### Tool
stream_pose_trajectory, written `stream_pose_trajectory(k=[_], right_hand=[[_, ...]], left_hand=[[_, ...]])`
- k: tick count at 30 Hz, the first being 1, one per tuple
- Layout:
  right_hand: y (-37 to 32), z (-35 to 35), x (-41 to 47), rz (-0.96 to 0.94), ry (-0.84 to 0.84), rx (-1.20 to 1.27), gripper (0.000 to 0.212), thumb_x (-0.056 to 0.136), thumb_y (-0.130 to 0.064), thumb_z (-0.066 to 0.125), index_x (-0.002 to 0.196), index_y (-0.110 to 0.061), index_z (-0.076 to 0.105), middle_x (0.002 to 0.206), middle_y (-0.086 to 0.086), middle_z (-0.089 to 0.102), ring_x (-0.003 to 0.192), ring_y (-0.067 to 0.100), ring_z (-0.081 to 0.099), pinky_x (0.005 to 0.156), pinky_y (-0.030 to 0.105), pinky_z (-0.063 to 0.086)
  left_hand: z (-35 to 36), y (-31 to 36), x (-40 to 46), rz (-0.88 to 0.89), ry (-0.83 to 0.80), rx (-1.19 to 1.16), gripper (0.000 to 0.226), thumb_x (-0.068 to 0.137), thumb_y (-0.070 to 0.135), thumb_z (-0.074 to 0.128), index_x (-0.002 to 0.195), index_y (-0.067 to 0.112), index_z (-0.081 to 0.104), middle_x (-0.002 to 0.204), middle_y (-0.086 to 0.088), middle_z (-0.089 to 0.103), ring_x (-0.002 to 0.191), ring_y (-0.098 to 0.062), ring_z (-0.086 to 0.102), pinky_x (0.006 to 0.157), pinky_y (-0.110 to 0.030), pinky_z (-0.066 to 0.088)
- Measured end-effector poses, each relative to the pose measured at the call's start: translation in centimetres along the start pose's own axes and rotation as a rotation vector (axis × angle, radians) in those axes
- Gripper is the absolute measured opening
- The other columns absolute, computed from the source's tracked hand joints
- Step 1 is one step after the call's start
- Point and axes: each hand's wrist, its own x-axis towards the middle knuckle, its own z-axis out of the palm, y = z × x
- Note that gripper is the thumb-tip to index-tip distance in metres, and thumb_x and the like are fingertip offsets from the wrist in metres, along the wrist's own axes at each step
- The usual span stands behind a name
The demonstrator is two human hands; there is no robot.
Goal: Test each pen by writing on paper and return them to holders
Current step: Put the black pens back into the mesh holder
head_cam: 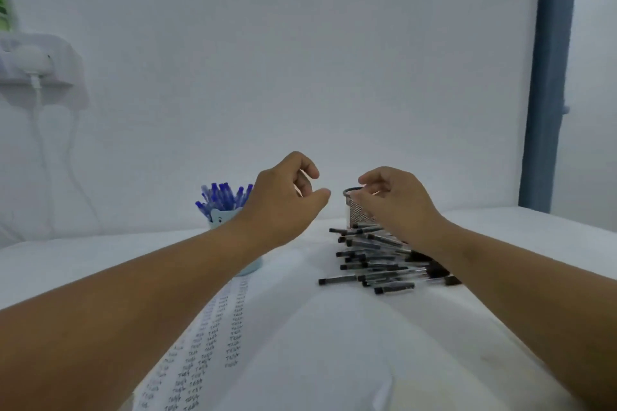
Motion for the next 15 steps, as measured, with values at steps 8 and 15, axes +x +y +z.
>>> stream_pose_trajectory(k=[8,15], right_hand=[[4.9,-3.5,2.1,-0.057,0.051,-0.299,0.035,0.088,-0.03,0.075,0.12,-0.03,0.063,0.112,-0.002,0.053,0.086,0.006,0.054,0.072,0.018,0.041],[5.9,-3.2,2.4,-0.049,-0.131,-0.441,0.043,0.098,-0.035,0.061,0.139,-0.029,0.054,0.119,0.0,0.063,0.103,0.02,0.062,0.09,0.029,0.048]], left_hand=[[6.9,-0.2,4.9,-0.251,-0.332,0.173,0.059,0.089,0.03,0.072,0.136,0.025,0.036,0.11,0.003,0.051,0.08,-0.007,0.056,0.06,-0.02,0.046],[10.7,-2.2,7.3,-0.477,-0.326,0.055,0.075,0.086,0.046,0.074,0.145,0.02,0.035,0.094,0.002,0.054,0.088,-0.017,0.052,0.072,-0.03,0.041]])
